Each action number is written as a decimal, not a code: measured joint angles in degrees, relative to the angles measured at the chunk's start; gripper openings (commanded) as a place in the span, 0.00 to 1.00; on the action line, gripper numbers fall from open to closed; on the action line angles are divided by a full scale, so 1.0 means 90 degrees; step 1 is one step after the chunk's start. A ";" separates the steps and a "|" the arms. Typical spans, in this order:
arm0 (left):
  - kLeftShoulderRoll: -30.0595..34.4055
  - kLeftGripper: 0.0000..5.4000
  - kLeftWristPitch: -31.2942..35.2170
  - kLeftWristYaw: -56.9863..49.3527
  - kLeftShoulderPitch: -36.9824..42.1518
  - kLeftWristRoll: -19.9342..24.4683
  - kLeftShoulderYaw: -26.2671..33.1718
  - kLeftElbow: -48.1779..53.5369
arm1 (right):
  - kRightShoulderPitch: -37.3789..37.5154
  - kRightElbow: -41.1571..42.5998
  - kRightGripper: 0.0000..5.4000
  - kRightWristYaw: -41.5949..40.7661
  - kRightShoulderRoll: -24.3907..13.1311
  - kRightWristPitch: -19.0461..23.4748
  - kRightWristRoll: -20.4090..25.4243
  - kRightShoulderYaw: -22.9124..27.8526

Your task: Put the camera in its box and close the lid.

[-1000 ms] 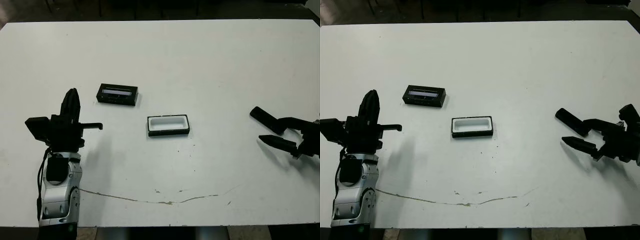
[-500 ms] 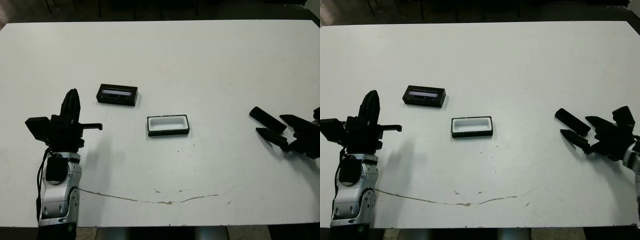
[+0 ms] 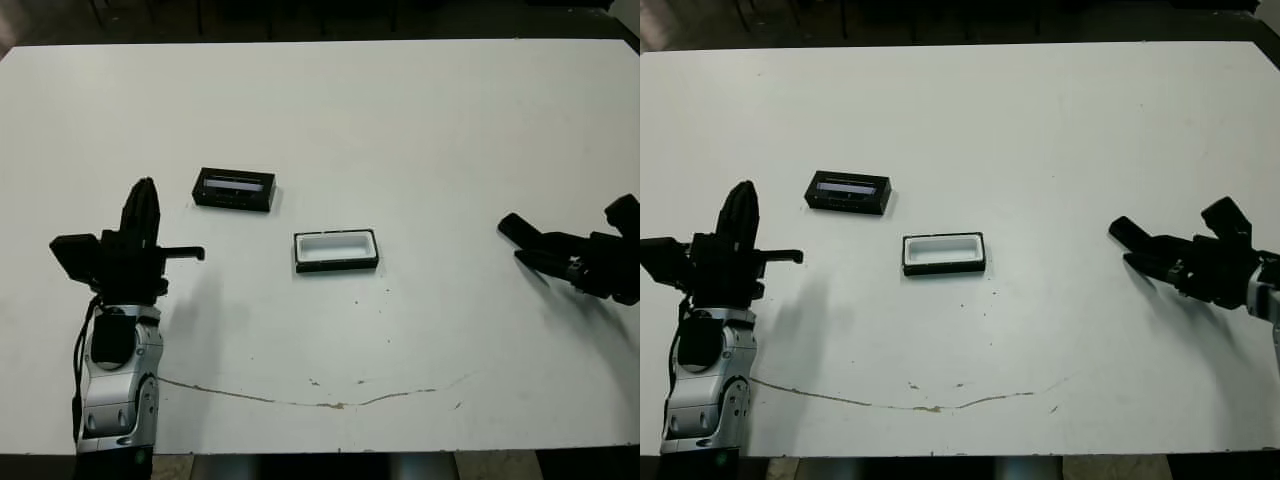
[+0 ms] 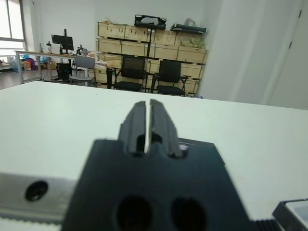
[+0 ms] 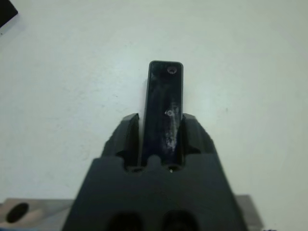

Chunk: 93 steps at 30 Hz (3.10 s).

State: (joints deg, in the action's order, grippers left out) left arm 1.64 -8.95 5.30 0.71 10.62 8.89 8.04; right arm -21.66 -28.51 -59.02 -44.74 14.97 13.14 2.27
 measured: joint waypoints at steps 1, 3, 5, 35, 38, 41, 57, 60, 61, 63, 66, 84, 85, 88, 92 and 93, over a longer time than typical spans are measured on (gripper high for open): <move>0.0000 0.00 0.0000 -0.0009 -0.0002 -0.0009 -0.0001 0.0002 | -0.0013 0.0056 0.19 0.0008 -0.0035 0.0004 -0.0070 -0.0041; 0.0001 0.00 0.0002 -0.0022 -0.0008 -0.0018 -0.0001 0.0023 | -0.0027 0.0276 0.16 0.0060 -0.0145 0.0129 -0.0252 -0.0144; 0.0001 0.00 0.0002 -0.0025 -0.0009 -0.0016 -0.0001 0.0036 | -0.0040 0.0290 0.16 0.0039 -0.0173 0.0195 -0.0274 -0.0145; -0.0011 0.00 -0.0020 -0.0027 -0.0054 -0.0004 -0.0129 0.0038 | -0.2832 0.0293 0.16 -0.1494 0.1326 -0.0173 0.0163 -0.0905; -0.0011 0.00 -0.0025 -0.0035 -0.0077 -0.0025 -0.0138 0.0043 | -0.3070 0.0472 0.16 -0.1486 0.1446 -0.0048 -0.0174 -0.1343; -0.0011 0.00 -0.0025 -0.0035 -0.0097 -0.0023 -0.0145 0.0055 | -0.3119 0.0630 0.16 -0.1482 0.1562 -0.0002 -0.0526 -0.1774; -0.0027 0.00 -0.0013 -0.0095 -0.0200 -0.0049 -0.0264 0.0128 | -0.2859 0.2795 0.16 -0.1221 0.1572 0.1058 -0.1480 -0.3016; -0.0032 0.00 -0.0010 -0.0115 -0.0204 -0.0082 -0.0282 0.0137 | -0.2863 0.2755 0.16 -0.1292 0.1572 0.1058 -0.1487 -0.3080; -0.0033 0.00 -0.0002 -0.0127 -0.0204 -0.0091 -0.0287 0.0141 | -0.2865 0.2752 0.16 -0.1310 0.1573 0.1060 -0.1498 -0.3112; -0.0033 0.00 0.0006 -0.0133 -0.0210 -0.0122 -0.0302 0.0147 | -0.2888 0.2745 0.16 -0.1373 0.1574 0.1144 -0.1534 -0.3171; -0.0033 0.00 0.0050 -0.0152 -0.0228 -0.0172 -0.0324 0.0173 | -0.3000 0.2743 0.16 -0.1438 0.1589 0.1321 -0.1637 -0.3344; -0.0069 0.00 0.0075 -0.0155 -0.0319 -0.0182 -0.0376 0.0225 | -0.3386 0.2443 0.16 -0.1721 0.1952 0.1564 -0.1872 -0.3819; -0.0070 0.00 0.0074 -0.0156 -0.0320 -0.0182 -0.0376 0.0225 | -0.3393 0.2386 0.16 -0.1746 0.1974 0.1536 -0.1873 -0.3824; -0.0075 0.00 0.0072 -0.0175 -0.0325 -0.0210 -0.0377 0.0225 | -0.3425 0.2254 0.16 -0.1760 0.2031 0.1534 -0.1892 -0.3843; -0.0102 0.00 0.0081 -0.0211 -0.0336 -0.0218 -0.0383 0.0257 | -0.3530 0.2136 0.16 -0.1807 0.2069 0.1535 -0.1955 -0.3897; -0.0111 0.00 0.0092 -0.0219 -0.0339 -0.0222 -0.0386 0.0272 | -0.3543 0.2114 0.16 -0.1817 0.2081 0.1535 -0.1990 -0.3921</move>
State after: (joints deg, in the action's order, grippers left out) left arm 0.64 -8.12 3.33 -2.34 8.62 5.42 10.48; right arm -53.55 -9.48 -75.37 -26.01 28.78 -4.77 -33.02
